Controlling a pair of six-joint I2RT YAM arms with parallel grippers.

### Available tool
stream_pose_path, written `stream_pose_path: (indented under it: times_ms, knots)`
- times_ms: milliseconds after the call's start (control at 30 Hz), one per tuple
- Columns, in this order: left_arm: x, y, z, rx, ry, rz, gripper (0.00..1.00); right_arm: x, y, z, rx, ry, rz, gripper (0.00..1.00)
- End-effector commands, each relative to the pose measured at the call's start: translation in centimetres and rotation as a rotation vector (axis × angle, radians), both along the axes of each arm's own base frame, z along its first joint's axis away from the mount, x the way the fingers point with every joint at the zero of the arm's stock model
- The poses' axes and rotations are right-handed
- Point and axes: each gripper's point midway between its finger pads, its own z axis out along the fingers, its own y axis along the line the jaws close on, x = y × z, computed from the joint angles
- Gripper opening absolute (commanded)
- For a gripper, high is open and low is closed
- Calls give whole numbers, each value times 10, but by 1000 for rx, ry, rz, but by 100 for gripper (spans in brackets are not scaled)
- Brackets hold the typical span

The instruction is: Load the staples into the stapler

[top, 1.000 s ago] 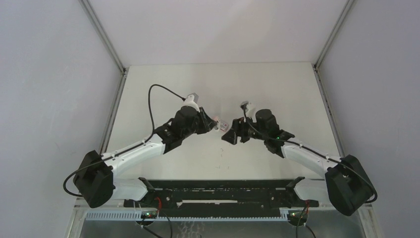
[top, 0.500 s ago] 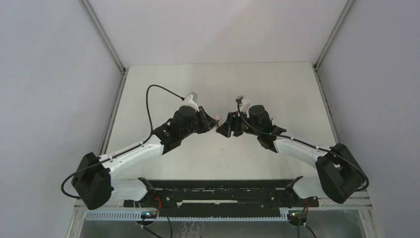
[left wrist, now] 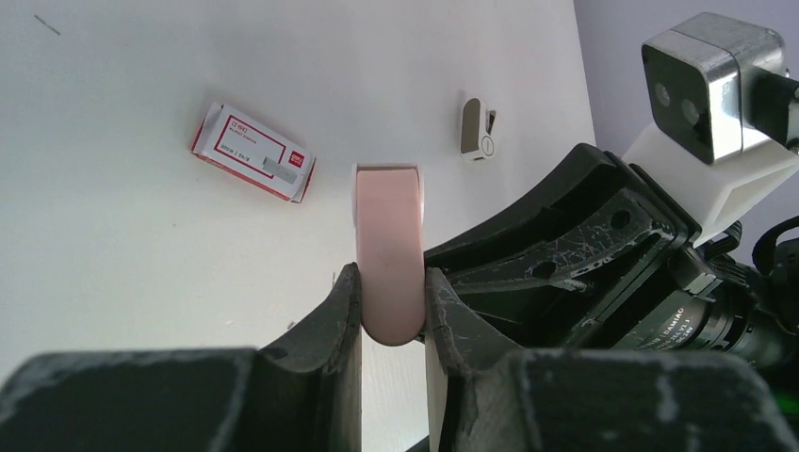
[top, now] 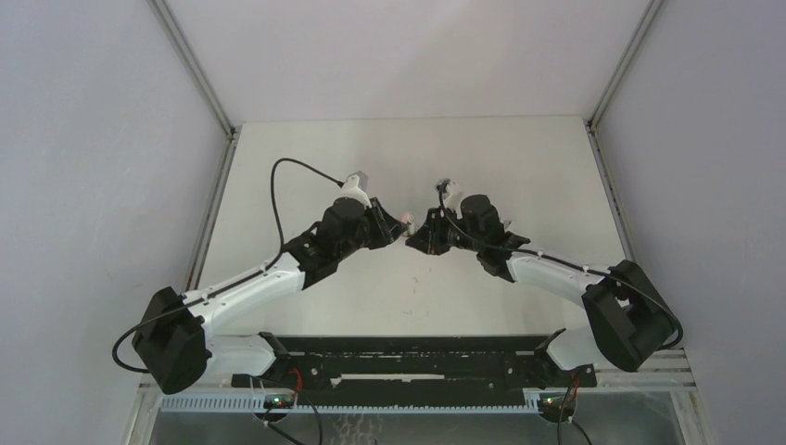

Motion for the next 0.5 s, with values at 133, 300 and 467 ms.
stream_pose_path:
  times_ms: [133,300,467]
  knots:
    - [-6,-6,25,-75,-41,-30,0,13,6,31,30,-121,6,0]
    - [-8,-2,29,-49,-46,-37,0,4,3,25,-10,-123,48,0]
    - [-14,3,29,17,-34,-77,0,-14,-6,6,-85,-68,104,0]
